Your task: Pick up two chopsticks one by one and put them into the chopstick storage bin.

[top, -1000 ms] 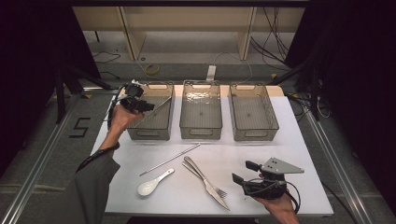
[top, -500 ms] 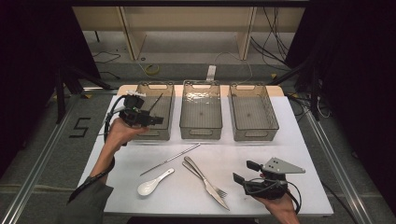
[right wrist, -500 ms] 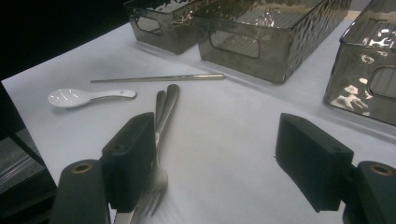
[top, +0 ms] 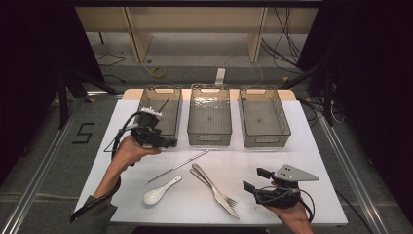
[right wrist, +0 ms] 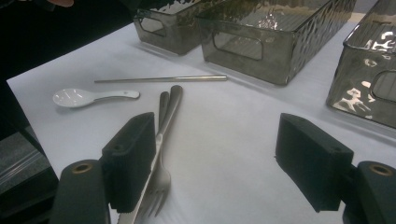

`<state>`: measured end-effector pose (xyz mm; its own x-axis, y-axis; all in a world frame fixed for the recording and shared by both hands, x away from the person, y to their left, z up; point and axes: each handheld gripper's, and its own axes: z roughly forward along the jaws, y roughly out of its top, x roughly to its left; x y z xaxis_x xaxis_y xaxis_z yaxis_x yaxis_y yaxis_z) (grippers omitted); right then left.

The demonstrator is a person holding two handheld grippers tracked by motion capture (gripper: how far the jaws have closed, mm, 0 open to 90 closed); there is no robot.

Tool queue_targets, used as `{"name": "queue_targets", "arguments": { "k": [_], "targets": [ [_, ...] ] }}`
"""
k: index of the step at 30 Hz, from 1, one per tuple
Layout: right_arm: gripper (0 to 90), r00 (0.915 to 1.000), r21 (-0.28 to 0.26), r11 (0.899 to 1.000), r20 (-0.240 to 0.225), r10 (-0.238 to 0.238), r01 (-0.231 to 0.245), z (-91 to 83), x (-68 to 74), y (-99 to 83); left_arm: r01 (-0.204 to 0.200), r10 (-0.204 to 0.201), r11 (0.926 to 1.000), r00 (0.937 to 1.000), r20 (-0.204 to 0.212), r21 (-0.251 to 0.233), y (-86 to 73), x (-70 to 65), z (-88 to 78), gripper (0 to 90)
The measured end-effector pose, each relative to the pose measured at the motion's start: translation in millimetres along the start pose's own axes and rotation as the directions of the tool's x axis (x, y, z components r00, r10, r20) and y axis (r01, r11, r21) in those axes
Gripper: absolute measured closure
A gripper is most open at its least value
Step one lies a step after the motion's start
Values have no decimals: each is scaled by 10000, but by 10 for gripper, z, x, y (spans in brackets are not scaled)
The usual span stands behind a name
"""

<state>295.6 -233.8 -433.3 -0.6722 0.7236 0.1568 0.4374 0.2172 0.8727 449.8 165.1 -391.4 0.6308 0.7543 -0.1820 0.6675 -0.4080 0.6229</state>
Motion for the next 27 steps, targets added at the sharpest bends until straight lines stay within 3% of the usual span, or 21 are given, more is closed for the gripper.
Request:
{"name": "queue_targets", "arguments": {
  "k": [4,6,11,14,22,27],
  "targets": [
    [298,10000,62,10000,5,-43,43,11,7,1,-340,358,9974,9990,-274,632,-31,-67,101,167],
    [301,9999,-23,10000,76,-67,67,7,6,1,-672,725,9916,9964,-442,1103,-44,-112,153,169],
    [301,10000,7,10000,79,43,-43,3,-13,-3,-979,1088,9771,9929,-483,1889,-70,-190,266,211],
    [301,10000,16,10000,29,46,-46,11,-7,-3,-1107,1197,9707,9924,-297,2132,-89,-206,303,234],
    [301,10000,132,9999,-22,-19,19,29,-3,-7,-1266,1412,9538,9894,-346,2723,-121,-232,364,315],
    [301,10000,132,9999,-45,-32,33,30,-3,-8,-1391,1515,9373,9884,-141,3196,-142,-258,418,363]
  ]
}}
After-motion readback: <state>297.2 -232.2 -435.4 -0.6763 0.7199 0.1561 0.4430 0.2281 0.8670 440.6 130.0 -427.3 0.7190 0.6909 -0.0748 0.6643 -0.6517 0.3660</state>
